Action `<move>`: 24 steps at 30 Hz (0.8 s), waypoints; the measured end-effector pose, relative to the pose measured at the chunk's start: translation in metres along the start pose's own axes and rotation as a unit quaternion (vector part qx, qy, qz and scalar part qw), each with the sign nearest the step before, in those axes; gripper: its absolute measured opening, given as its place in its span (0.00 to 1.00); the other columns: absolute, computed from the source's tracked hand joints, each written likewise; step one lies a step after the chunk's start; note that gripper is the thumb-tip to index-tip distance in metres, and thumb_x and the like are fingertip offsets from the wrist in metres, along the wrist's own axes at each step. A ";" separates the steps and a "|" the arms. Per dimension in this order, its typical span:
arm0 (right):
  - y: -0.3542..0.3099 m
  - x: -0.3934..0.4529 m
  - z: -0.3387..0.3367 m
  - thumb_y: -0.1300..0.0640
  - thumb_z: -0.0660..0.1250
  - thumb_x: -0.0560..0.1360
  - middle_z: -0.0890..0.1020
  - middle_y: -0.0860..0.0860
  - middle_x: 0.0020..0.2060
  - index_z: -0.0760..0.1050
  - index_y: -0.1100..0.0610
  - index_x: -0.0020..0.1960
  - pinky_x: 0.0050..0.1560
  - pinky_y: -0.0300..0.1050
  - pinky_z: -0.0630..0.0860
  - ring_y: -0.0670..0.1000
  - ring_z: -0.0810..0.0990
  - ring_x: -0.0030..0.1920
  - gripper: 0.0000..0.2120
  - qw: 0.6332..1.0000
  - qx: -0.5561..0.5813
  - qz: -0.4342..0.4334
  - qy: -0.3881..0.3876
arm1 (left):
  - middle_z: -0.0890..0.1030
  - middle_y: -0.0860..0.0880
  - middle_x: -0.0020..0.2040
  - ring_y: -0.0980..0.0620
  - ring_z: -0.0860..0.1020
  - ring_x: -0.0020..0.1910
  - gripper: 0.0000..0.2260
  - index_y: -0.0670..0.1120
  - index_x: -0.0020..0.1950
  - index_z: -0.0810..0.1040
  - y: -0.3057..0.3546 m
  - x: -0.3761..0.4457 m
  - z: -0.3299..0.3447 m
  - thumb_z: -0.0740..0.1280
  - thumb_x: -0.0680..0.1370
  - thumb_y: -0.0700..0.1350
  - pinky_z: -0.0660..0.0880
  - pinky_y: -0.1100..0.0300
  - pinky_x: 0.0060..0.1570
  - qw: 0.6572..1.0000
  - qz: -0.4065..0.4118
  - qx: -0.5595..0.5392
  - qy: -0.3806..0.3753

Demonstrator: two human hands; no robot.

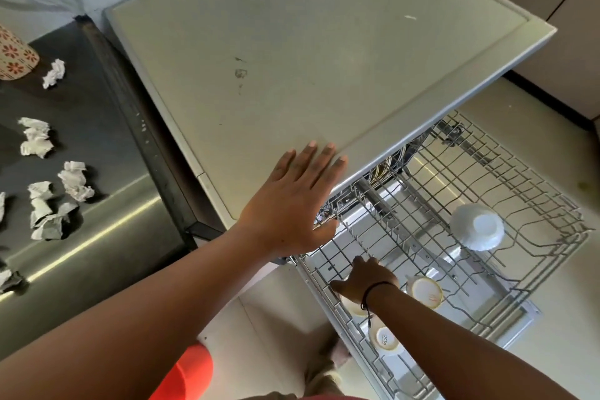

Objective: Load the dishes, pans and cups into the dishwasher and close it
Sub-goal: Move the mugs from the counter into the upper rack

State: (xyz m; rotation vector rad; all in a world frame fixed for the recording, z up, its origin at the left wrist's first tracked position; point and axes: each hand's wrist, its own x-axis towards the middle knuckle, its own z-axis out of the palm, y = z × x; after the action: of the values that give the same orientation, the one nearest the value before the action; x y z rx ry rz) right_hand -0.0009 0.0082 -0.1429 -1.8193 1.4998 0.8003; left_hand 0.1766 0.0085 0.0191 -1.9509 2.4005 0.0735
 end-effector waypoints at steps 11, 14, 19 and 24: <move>0.051 -0.027 -0.075 0.40 0.68 0.71 0.72 0.60 0.66 0.71 0.54 0.64 0.60 0.52 0.72 0.59 0.76 0.59 0.27 0.897 0.396 0.028 0.193 | 0.42 0.48 0.79 0.48 0.37 0.77 0.39 0.50 0.78 0.41 -0.003 -0.001 -0.003 0.56 0.75 0.64 0.40 0.49 0.75 0.999 0.003 -0.026 -0.023; 0.042 -0.058 -0.113 0.49 0.68 0.70 0.69 0.54 0.61 0.71 0.51 0.59 0.58 0.58 0.73 0.57 0.74 0.54 0.19 0.810 0.444 0.024 0.382 | 0.41 0.49 0.79 0.49 0.37 0.77 0.37 0.50 0.78 0.42 -0.003 -0.005 -0.006 0.55 0.77 0.63 0.40 0.50 0.76 0.998 0.008 -0.060 -0.026; -0.013 -0.107 -0.153 0.54 0.68 0.69 0.69 0.54 0.59 0.70 0.43 0.52 0.44 0.54 0.79 0.59 0.76 0.51 0.14 0.720 0.539 -0.101 0.425 | 0.36 0.51 0.77 0.50 0.33 0.75 0.37 0.54 0.77 0.38 -0.014 -0.034 -0.011 0.59 0.78 0.59 0.37 0.51 0.75 0.994 0.013 -0.095 -0.055; -0.102 -0.138 -0.168 0.53 0.70 0.72 0.71 0.50 0.58 0.71 0.47 0.55 0.47 0.44 0.71 0.48 0.73 0.53 0.14 0.737 0.483 -0.242 0.406 | 0.41 0.48 0.79 0.48 0.36 0.76 0.37 0.50 0.78 0.43 -0.052 -0.076 -0.023 0.55 0.77 0.65 0.34 0.50 0.74 0.995 -0.048 -0.073 -0.057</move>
State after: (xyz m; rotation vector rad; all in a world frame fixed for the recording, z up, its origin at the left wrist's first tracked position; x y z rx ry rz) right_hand 0.0865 -0.0275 0.0781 -1.5522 1.3331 -1.0307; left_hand 0.2432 0.0701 0.0469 -2.0584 2.2855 0.3547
